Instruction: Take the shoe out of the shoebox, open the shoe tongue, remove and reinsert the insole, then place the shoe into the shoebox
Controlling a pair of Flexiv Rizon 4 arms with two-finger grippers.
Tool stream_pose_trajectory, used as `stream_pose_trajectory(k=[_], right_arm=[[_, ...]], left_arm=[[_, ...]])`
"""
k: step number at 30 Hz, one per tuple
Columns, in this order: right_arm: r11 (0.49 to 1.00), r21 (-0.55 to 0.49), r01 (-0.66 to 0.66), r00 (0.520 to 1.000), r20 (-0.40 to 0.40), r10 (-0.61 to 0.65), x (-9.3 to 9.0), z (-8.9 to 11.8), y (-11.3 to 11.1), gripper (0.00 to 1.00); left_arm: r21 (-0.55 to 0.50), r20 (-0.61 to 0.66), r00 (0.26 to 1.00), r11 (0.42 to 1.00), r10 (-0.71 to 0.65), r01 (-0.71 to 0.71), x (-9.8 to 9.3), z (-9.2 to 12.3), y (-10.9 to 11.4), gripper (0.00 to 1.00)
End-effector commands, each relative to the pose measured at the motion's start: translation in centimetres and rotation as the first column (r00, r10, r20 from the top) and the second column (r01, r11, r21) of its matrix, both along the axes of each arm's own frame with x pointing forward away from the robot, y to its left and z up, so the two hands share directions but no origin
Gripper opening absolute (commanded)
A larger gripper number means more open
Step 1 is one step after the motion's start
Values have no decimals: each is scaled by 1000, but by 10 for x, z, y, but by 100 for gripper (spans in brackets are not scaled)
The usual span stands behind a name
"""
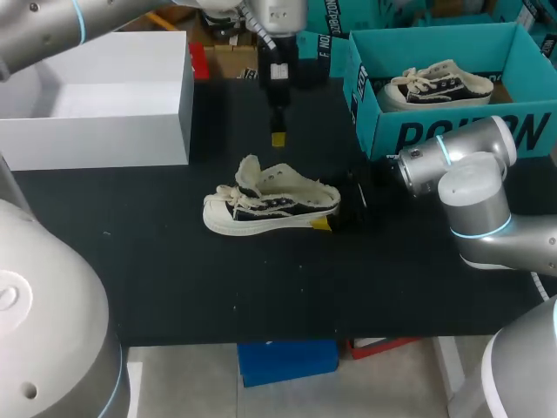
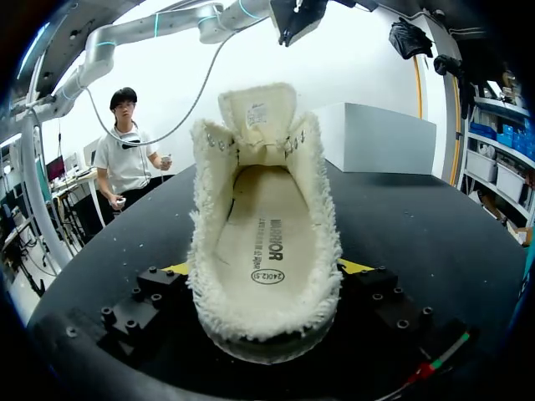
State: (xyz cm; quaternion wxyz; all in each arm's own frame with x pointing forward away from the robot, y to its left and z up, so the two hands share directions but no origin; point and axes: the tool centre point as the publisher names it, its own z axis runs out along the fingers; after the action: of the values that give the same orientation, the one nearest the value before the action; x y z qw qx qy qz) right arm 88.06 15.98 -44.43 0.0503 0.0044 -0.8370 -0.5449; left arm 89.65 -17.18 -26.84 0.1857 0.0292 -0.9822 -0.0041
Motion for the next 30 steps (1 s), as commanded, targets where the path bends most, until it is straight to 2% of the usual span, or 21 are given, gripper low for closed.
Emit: stream_pose_trajectory(k=[1,11,30], right_arm=[[1000,-2,0,1000,-2,0,1,-4,0,0],[1000,-2,0,1000,-2,0,1,-4,0,0],[1000,-2,0,1000,-2,0,1,-4,0,0]], left_arm=[[-12,26,1000,1000,-11,11,-1,-4,1,0],[-94,27,997,993,-68,71,-3,-30,5,0],[-73,21,997,995,-73,75,-3,-31,3,0]])
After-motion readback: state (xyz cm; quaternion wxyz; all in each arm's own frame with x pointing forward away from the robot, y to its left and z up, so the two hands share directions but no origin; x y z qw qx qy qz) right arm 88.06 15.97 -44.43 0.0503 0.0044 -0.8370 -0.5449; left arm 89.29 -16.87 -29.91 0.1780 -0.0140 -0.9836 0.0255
